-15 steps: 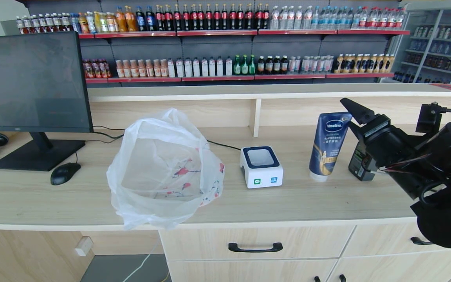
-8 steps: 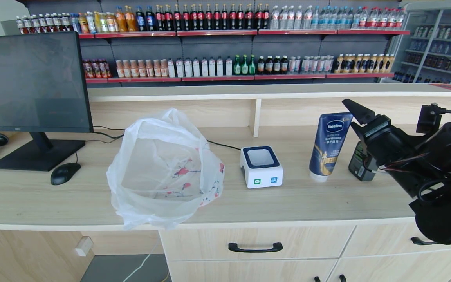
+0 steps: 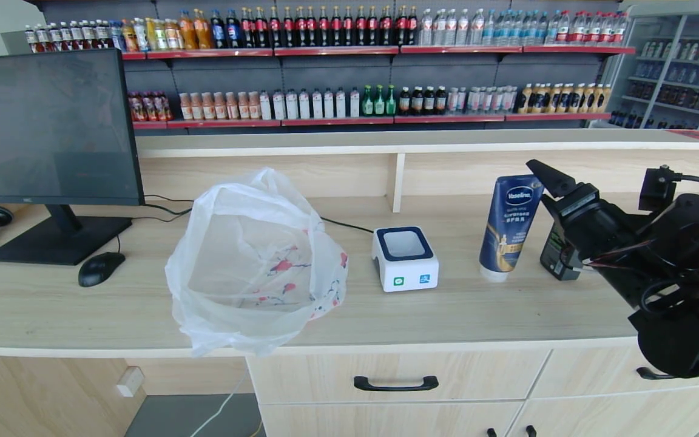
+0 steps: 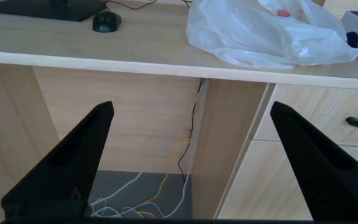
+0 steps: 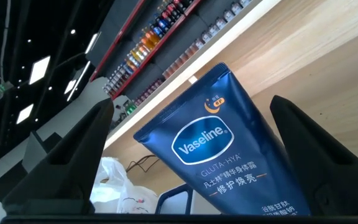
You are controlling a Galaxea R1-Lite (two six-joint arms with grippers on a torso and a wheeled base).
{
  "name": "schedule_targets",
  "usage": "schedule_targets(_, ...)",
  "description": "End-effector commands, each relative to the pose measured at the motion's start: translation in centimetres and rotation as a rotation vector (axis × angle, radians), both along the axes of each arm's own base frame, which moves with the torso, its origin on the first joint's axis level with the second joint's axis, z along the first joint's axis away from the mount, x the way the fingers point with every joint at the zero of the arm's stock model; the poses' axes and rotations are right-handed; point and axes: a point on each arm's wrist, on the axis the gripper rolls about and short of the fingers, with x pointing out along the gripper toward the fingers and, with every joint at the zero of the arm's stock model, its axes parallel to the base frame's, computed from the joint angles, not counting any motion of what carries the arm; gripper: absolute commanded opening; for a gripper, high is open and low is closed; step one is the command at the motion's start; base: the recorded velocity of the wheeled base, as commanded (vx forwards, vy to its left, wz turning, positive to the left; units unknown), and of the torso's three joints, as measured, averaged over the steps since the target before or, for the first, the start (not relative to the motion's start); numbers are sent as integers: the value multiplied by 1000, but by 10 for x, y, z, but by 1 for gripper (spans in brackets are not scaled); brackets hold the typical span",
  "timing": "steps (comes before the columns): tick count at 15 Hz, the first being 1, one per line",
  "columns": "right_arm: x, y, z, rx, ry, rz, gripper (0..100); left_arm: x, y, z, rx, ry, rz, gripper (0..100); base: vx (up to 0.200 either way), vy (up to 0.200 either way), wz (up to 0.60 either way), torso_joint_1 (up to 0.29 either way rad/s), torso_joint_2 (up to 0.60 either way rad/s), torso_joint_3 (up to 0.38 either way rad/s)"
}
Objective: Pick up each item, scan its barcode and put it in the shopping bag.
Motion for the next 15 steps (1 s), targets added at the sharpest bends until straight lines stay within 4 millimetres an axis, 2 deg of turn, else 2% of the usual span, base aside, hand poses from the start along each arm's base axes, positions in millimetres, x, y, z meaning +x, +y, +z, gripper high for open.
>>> schedule_targets(1,0,0,-1,0,2,0,100,0,0,0,0,0,1,100,0,0,0,0,0,0)
schedule_targets(15,-6,1,-4,-3,24,5,100,0,0,0,0,0,1,100,0,0,0,0,0,0)
